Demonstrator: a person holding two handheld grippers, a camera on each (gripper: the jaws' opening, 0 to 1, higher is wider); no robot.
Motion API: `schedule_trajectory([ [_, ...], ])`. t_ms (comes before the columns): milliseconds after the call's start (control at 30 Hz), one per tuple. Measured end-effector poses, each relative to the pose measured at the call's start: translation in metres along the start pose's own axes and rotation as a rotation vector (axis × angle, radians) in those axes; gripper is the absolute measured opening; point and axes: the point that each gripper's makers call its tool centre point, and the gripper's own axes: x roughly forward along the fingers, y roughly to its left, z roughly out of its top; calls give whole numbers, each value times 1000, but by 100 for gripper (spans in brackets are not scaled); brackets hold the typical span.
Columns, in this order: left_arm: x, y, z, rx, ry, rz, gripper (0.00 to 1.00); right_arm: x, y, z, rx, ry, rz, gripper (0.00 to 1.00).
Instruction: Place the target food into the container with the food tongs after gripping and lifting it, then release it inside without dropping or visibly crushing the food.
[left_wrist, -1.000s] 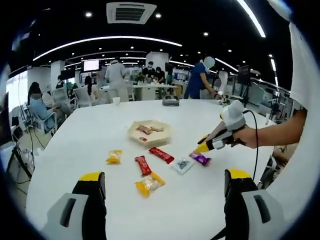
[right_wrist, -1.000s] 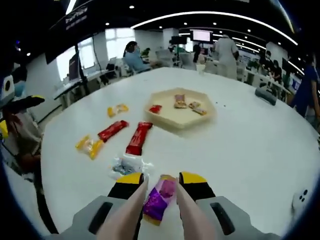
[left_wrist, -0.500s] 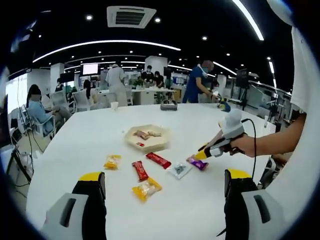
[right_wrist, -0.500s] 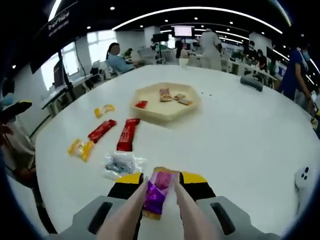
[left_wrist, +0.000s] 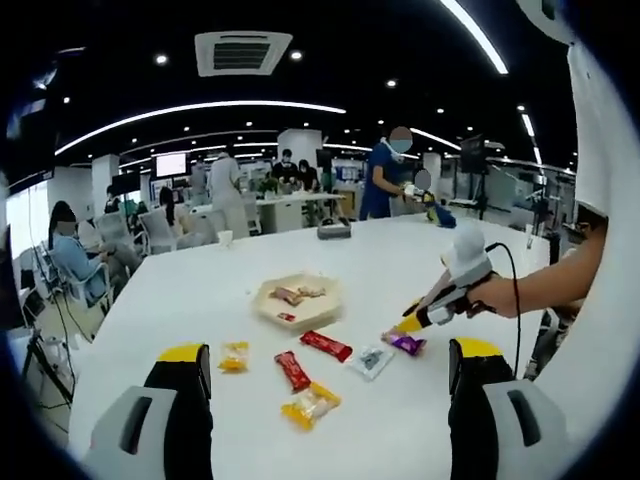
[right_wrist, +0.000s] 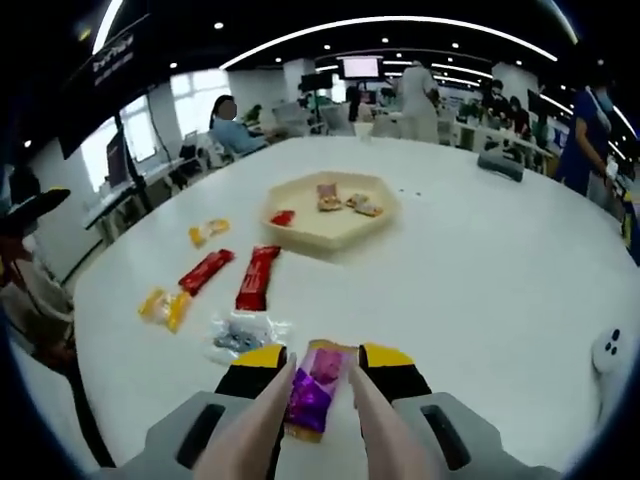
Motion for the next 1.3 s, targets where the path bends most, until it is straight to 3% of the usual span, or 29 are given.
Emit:
schedule_trajectory([
  [100,2,-2,-8,-32,36,-18,100,-2,-4,2,2,-13,-9,28],
  [233,4,-1,-4,-7,27,-29,100,-3,-4,2,9,-18,-15,28],
  [267,4,1,0,-35,9,-15,100,-4,-3,3,17,-23,-12,28],
  [367,4,8,1,-11,5,7,100,-3,1,3,9,-21,-3,28],
  [467,5,7,-9,-28,57,12,99,-5,0,4,8,-27,-5,28],
  [600,5,6,-23,28,134,5,99,-8,-2,3,19,-33,-14,28],
  [667,4,5,-26,15,155,2,99,-10,-2,2,31,-30,-17,28],
  [833,2,6,-25,-5,141,11,96,-11,-2,-4,13,-20,-14,28],
  [967,1,-1,-27,-1,161,-12,92,-14,-2,-5,19,-24,-15,28],
  [1067,-4,3,-34,52,248,-5,80,-13,-2,-5,38,-27,-20,28],
  [1300,-10,4,-24,34,191,19,76,-14,-4,-3,13,-29,-18,28],
])
